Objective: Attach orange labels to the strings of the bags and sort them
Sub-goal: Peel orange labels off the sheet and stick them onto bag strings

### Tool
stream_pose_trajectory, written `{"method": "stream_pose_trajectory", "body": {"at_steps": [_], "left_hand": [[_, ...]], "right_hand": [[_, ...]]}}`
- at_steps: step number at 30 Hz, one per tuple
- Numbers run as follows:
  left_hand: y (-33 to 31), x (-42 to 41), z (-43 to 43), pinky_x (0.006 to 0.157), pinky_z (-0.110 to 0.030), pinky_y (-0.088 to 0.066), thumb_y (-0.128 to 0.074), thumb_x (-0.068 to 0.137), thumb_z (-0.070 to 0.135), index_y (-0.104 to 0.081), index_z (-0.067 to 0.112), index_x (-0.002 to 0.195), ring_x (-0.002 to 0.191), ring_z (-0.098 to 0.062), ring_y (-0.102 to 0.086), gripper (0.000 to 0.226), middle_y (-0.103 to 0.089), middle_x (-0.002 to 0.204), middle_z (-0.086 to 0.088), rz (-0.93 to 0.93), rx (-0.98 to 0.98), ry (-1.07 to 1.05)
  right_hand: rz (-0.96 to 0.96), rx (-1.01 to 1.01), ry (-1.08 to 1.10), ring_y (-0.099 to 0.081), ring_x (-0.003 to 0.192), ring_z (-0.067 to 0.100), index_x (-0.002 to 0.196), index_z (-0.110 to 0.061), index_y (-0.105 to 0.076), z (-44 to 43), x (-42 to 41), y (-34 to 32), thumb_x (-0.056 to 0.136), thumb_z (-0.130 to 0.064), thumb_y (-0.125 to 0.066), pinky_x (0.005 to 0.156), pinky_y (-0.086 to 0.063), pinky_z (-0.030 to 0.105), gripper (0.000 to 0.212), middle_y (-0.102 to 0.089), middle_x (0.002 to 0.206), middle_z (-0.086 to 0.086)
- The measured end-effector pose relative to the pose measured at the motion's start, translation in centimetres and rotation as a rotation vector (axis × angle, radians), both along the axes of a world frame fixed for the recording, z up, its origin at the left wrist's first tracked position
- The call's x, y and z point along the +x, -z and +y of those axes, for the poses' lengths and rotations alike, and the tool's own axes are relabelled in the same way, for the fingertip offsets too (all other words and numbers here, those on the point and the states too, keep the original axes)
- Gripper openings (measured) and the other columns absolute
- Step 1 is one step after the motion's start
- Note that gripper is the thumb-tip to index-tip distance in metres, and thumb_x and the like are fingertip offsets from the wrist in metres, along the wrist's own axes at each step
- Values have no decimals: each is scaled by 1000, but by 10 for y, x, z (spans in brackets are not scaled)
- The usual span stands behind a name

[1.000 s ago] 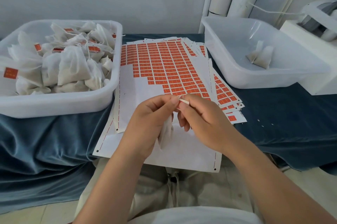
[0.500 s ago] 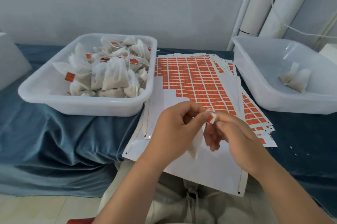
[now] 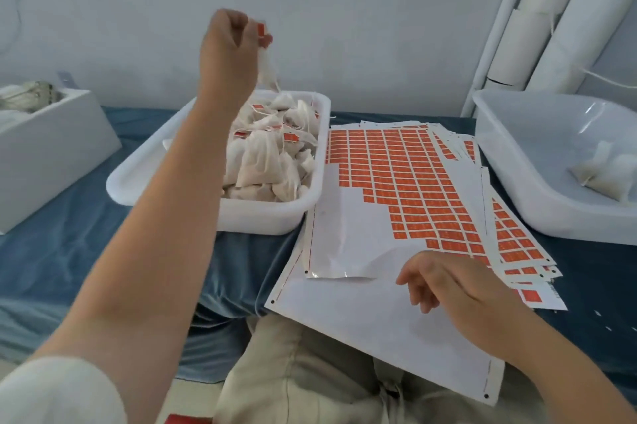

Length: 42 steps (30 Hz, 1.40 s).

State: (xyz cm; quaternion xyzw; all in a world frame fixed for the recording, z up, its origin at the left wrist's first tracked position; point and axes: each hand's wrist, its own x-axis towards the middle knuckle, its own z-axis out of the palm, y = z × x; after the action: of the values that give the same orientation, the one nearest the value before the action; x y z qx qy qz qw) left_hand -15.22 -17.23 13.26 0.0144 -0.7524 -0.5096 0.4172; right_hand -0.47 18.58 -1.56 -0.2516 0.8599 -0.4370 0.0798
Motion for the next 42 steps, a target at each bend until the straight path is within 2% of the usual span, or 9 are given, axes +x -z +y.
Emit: {"method": "stream_pose_trajectory", "body": {"at_steps": [4,8,15,20,26,32,36,39,42], "left_hand": [[8,-31,-21,76,-31,-53,-54,102,25,-57,21,98,86,-18,-67,7,-71,90,8,-304,-356,29],[41,-26,-28,66,-19,-48,-59,104,23,-76,28,103,78,-5,-64,17,-73,91,18,-799,-793,193],[24,-3,-18,64,-11,-51,-37,96,-12,-70,17,131,103,-11,-67,55,-75,125,-5,-531,-470,117],[21,41,46,53,-10,-49,-59,104,12,-75,26,105,69,4,-69,22,-80,88,11,-308,-380,261],[72,101,131,70,-14,-57,-51,100,52,-74,37,93,80,0,-71,28,-72,87,25,-349,-587,570],[146,109,166,71,-14,-53,-60,102,43,-73,41,92,82,-2,-72,17,-74,84,24,-526,-303,635],[173,108,175,66,-7,-51,-60,104,38,-73,40,93,82,-1,-71,17,-75,84,24,-558,-170,583],[176,107,173,68,-5,-50,-61,104,37,-74,38,95,81,-3,-71,15,-75,84,21,-540,-108,600],[176,107,169,70,-6,-50,-61,104,36,-76,34,95,80,-5,-71,17,-76,83,16,-534,-40,611]], "right_hand": [[11,71,0,-71,89,4,105,-55,-61,1,0,1,99,-68,-26,75,-54,19,37,-71,90,-21],[14,80,1,-69,93,0,105,-59,-58,1,1,-4,87,-90,-17,77,-49,15,54,-70,93,-24],[70,143,19,-68,91,3,102,-49,-60,7,-4,-5,90,-79,-31,78,-54,23,43,-69,94,-23],[124,242,32,-63,98,-6,99,-50,-61,8,-4,-2,94,-73,-38,77,-46,14,34,-65,101,-33],[201,163,345,-58,103,-19,99,-48,-61,31,-22,-20,97,-73,-41,72,-43,5,32,-63,102,-40],[251,1,809,-60,102,-5,118,-38,-65,126,-102,-68,99,-52,-55,83,-45,30,26,-64,116,-22],[14,619,862,-60,120,32,128,-10,-69,201,-173,-91,101,-41,-60,97,-44,39,42,-65,136,13],[-365,1113,768,-68,105,30,119,-5,-71,231,-192,-96,88,-50,-77,91,-52,38,55,-71,117,10],[-380,1388,682,-69,87,23,95,-9,-74,245,-198,-87,84,-34,-81,74,-55,33,28,-70,98,7]]}}
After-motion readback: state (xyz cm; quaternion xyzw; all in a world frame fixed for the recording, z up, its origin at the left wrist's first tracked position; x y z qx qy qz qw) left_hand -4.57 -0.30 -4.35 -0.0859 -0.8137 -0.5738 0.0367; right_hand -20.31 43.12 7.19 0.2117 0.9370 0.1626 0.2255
